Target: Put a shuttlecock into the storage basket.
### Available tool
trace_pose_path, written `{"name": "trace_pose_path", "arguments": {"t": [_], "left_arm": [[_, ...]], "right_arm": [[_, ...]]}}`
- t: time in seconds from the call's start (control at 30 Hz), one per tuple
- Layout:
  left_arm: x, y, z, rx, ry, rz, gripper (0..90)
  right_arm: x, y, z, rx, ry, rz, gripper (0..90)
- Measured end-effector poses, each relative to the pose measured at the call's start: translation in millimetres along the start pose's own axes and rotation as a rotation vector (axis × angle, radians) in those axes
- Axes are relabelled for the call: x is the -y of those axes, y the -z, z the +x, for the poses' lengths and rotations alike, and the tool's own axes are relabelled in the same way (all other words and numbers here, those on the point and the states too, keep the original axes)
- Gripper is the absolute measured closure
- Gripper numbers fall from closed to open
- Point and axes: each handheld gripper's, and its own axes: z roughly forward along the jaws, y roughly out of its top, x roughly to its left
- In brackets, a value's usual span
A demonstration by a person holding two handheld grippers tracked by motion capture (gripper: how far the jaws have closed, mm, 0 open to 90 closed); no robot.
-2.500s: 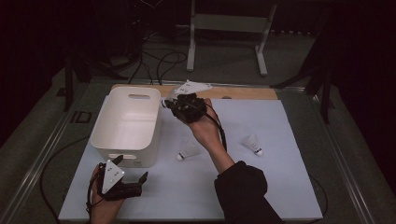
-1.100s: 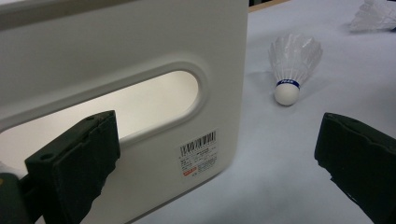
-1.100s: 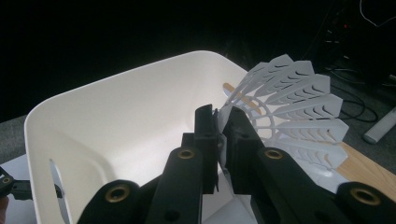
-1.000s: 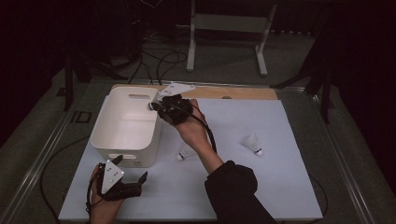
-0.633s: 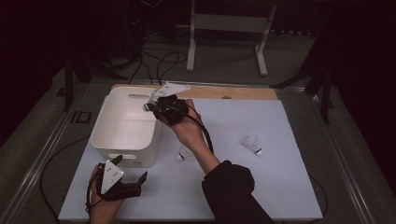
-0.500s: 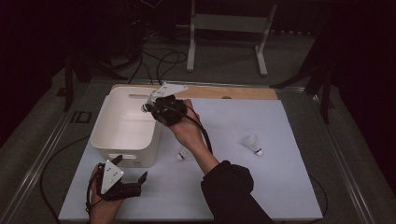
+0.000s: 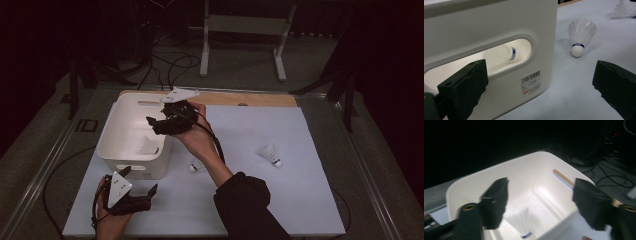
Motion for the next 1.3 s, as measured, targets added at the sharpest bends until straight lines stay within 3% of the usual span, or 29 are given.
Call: {"name": "trace_pose_path", "arguments": {"t": [0.13,0.3,0.8,1.3], "left_arm": [[0.0,0.0,0.0,0.0,-0.002,0.003,0.6],[0.0,0.0,0.0,0.001,-0.005,0.007,0.6],[0.1,-0.7,0.0,0.0,-0.002,0.006,0.6],[-0.1,-0.8,-0.4,-0.001,-0.002,0.006,0.6]], "right_arm": [[1.3,3.0,-5.1,0.021,-0.015,0.003,15.0],[4.6,8.5,-11.2,0.03,-0.015,0.013,10.3],[13.5,26.9,-29.1,0.072,-0.048,-0.004,9.2],[23.4,42.3,-40.2,0.116,-0.043,-0.011,9.2]]}}
